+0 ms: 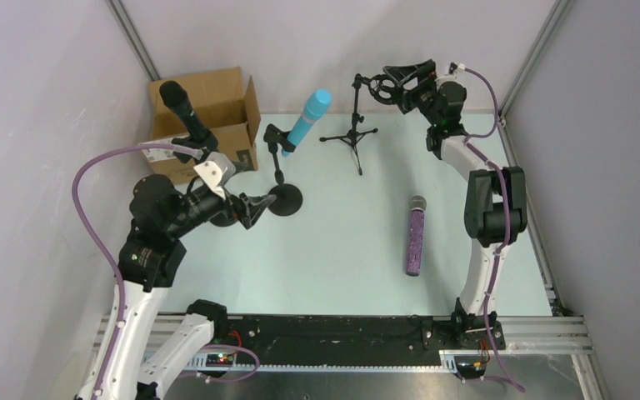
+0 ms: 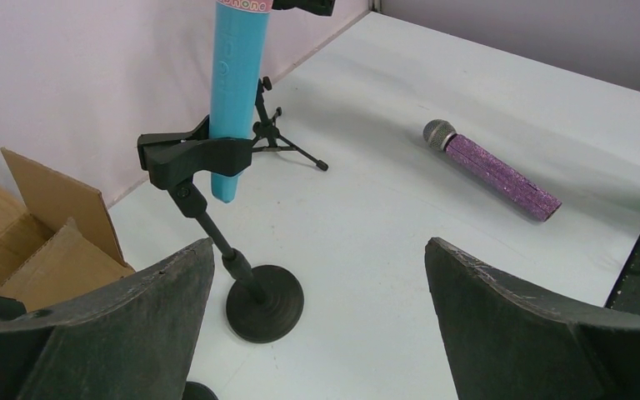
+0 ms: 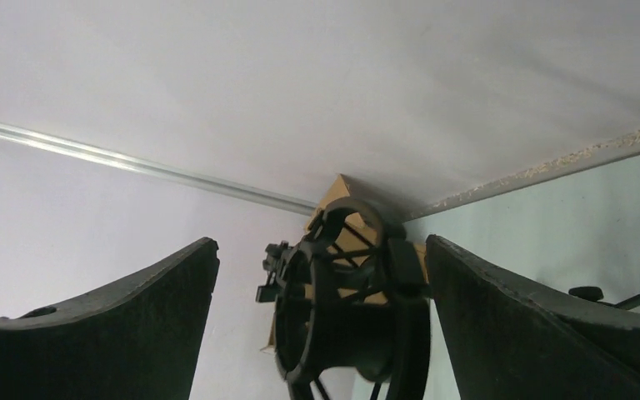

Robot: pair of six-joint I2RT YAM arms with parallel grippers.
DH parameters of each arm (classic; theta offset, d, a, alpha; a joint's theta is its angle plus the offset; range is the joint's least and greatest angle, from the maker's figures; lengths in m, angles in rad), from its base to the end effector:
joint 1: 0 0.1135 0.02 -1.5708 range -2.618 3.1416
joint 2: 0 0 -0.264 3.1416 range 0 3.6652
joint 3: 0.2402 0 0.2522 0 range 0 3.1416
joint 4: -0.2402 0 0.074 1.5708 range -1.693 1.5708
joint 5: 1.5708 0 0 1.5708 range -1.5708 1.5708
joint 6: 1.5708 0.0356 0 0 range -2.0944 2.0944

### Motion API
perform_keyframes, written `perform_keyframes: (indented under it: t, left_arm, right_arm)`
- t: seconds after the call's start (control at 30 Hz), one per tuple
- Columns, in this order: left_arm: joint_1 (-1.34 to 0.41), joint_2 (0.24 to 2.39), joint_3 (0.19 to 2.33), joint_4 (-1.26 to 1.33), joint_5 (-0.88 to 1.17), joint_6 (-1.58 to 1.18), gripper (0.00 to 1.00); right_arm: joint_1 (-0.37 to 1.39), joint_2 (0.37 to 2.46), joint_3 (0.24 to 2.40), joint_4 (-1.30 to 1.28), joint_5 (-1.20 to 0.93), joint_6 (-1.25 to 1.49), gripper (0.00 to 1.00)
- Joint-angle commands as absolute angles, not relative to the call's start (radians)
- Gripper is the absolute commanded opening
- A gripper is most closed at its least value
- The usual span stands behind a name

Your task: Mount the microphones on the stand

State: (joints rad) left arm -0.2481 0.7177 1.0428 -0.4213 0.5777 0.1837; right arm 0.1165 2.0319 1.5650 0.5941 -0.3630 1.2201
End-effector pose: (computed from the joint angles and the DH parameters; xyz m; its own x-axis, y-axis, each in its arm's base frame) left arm 0.1284 -0.0526 0.4122 0.0423 0.1472 -0.9882 0.7373 0.6629 0.1303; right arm 0.4848 0.0695 0.3069 -0.3873 0.8386 -0.3831 -0.2758 0.2911 0.9161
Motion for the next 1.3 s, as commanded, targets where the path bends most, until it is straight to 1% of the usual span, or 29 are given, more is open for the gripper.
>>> perform_keyframes:
  t: [0.0, 0.07, 0.1, 0.13, 0.3, 0.33, 0.4, 0.47, 0.67, 0.8, 0.97, 1.13, 1.27]
  left_arm:
    - [-0.242, 0.717, 1.051, -0.406, 0.560, 0.186, 1.00]
    - [-0.242, 0.714, 1.054, -0.405, 0.558, 0.185, 1.00]
    - [-0.241, 0.711, 1.053, -0.405, 0.556, 0.184, 1.00]
    - [-0.241, 0.709, 1.053, -0.406, 0.555, 0.184, 1.00]
    - [-0.241, 0.692, 1.047, -0.405, 0.549, 0.178, 1.00]
    - [-0.242, 0.689, 1.047, -0.405, 0.548, 0.173, 1.00]
    - [-0.242, 0.679, 1.042, -0.406, 0.546, 0.165, 1.00]
    - [-0.241, 0.667, 1.036, -0.406, 0.542, 0.161, 1.00]
    - [-0.241, 0.636, 1.023, -0.406, 0.531, 0.165, 1.00]
    - [-0.241, 0.637, 1.023, -0.406, 0.530, 0.165, 1.00]
    - [-0.242, 0.623, 1.012, -0.405, 0.536, 0.170, 1.00]
    - [-0.242, 0.616, 0.998, -0.406, 0.542, 0.166, 1.00]
    - [-0.242, 0.607, 0.993, -0.405, 0.545, 0.164, 1.00]
  right_arm:
    - [0.122, 2.079, 1.631, 0.614, -0.346, 1.274, 0.95]
    - [0.123, 2.085, 1.626, 0.632, -0.346, 1.297, 0.85]
    - [0.125, 2.084, 1.624, 0.633, -0.347, 1.304, 0.83]
    - [0.126, 2.080, 1.614, 0.639, -0.346, 1.308, 0.78]
    - [0.132, 2.041, 1.558, 0.682, -0.322, 1.326, 0.62]
    - [0.132, 2.038, 1.552, 0.684, -0.321, 1.329, 0.57]
    - [0.131, 2.030, 1.550, 0.690, -0.323, 1.334, 0.50]
    - [0.130, 2.022, 1.550, 0.692, -0.333, 1.342, 0.47]
    - [0.139, 1.956, 1.518, 0.672, -0.366, 1.355, 0.45]
    - [0.155, 1.828, 1.436, 0.637, -0.377, 1.342, 0.46]
    - [0.200, 1.671, 1.279, 0.531, -0.378, 1.301, 0.47]
    - [0.231, 1.494, 1.064, 0.546, -0.335, 1.354, 0.47]
    - [0.267, 1.365, 0.949, 0.539, -0.304, 1.382, 0.48]
